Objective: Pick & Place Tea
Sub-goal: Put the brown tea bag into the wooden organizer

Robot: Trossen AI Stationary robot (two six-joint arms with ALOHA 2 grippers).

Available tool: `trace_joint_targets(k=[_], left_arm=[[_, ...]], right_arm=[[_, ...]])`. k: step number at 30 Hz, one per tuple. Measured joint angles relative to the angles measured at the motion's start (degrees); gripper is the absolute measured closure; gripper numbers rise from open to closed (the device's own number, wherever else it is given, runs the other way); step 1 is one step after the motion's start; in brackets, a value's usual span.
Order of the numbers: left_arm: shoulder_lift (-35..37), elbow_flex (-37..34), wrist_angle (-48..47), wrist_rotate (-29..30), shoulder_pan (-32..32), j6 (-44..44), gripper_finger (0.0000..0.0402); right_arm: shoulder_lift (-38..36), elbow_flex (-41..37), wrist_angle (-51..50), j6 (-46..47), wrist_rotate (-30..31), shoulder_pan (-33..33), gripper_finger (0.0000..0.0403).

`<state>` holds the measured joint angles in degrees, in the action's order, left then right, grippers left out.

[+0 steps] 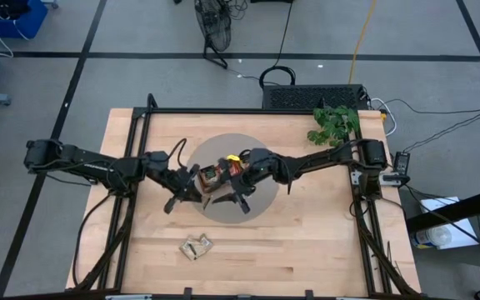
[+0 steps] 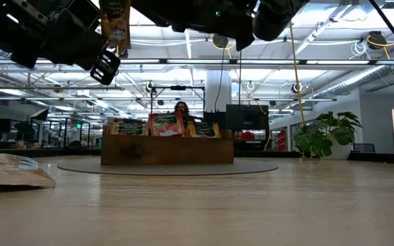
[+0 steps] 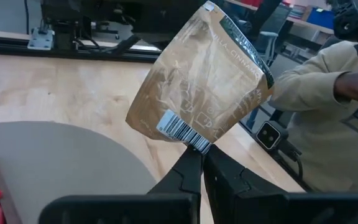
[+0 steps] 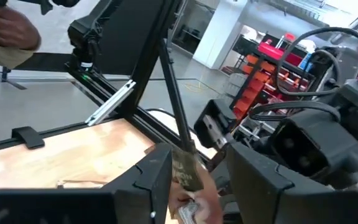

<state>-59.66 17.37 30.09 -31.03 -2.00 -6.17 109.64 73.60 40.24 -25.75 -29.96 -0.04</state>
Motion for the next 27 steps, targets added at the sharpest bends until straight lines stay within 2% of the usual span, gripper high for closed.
trace_joint_targets(k=[7, 15, 19, 23, 27], left_arm=[[-0.02, 0.0, -0.04, 0.0, -0.09, -0.37, 0.0387], [-0.07, 0.04, -0.44, 0.01, -0.07, -0.46, 0.0387], [-0.04, 0.04, -0.82, 0.03, -0.09, -0.5, 0.0387], [-0.04, 0.09, -0.83, 0.03, -0.08, -0.52, 0.0387], [-0.04, 0.09, -0.96, 0.14, -0.07, -0.08, 0.0387]], right_arm=[[3.72, 2.14, 0.08, 0.55, 0.07, 0.15, 0.0268], [3.43, 2.12, 0.67, -1.73, -0.1, 0.18, 0.0283], [3.33, 2.12, 0.6, -2.15, -0.13, 0.16, 0.0314], [3.35, 2.1, 0.21, -5.18, -0.63, 0.26, 0.0383], [3.35, 2.1, -1.44, -6.14, -1.57, 0.4, 0.0401]])
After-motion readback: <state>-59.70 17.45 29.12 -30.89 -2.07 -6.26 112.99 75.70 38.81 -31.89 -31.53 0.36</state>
